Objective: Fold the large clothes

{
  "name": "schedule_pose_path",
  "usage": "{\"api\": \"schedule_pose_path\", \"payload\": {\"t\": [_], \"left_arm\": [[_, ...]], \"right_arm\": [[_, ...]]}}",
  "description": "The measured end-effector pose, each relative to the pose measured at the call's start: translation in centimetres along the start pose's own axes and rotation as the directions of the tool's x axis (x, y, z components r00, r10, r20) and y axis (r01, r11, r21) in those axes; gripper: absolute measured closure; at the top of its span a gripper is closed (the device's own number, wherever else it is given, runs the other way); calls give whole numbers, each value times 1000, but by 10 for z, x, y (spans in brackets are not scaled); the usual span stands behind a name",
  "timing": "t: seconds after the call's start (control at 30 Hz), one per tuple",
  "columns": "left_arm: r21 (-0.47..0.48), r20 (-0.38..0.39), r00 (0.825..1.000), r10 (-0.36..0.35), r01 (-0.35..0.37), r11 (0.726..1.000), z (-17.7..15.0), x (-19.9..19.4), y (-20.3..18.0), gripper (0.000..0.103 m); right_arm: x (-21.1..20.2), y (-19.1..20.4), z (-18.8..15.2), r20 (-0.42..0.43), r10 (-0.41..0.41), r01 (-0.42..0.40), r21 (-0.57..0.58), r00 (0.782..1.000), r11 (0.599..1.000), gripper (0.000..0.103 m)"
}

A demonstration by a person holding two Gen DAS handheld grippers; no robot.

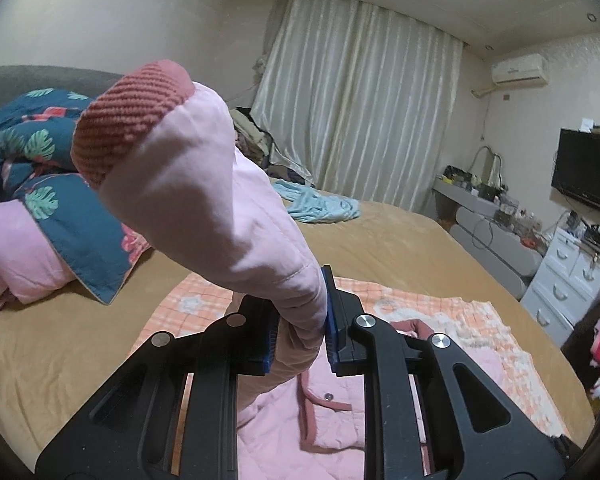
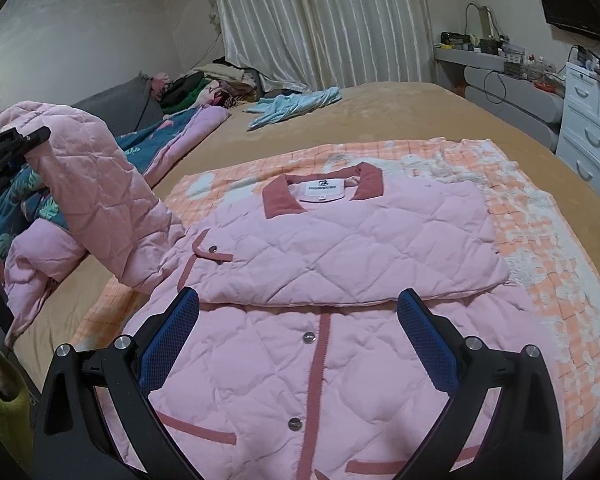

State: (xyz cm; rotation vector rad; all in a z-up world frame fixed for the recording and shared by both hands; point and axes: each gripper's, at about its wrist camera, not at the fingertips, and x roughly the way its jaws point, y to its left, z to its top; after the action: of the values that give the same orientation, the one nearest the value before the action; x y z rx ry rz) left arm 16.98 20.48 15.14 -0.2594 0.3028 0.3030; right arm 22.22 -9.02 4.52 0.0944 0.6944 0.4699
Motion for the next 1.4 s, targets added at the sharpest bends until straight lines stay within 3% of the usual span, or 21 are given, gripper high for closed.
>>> {"api": "schedule_pose_path", "payload": {"t": [0.43, 0.83, 1.0, 1.23, 1.4], "left_arm": [[109, -56, 995, -82, 88, 990, -20, 15, -60, 93], [195, -136, 978, -155, 180, 964, -47, 42, -113, 94], [218, -175, 970, -167, 203, 955, -62, 53, -131, 94], [268, -229, 959, -165, 225, 937, -88, 69, -155, 94], [306, -268, 950, -159, 240, 921, -107, 80, -174, 94]], "right_arm": [[-11, -36, 2, 41, -32, 30, 39, 999, 999, 4], [-12, -71, -1, 53, -43, 38, 97, 998, 995, 4], [-9, -86, 12, 59, -31, 23, 133, 998, 991, 4], [-16, -104, 54, 126, -116, 113, 36, 985, 993, 4], [-16, -135, 50, 135, -139, 130, 75, 981, 989, 4]]}}
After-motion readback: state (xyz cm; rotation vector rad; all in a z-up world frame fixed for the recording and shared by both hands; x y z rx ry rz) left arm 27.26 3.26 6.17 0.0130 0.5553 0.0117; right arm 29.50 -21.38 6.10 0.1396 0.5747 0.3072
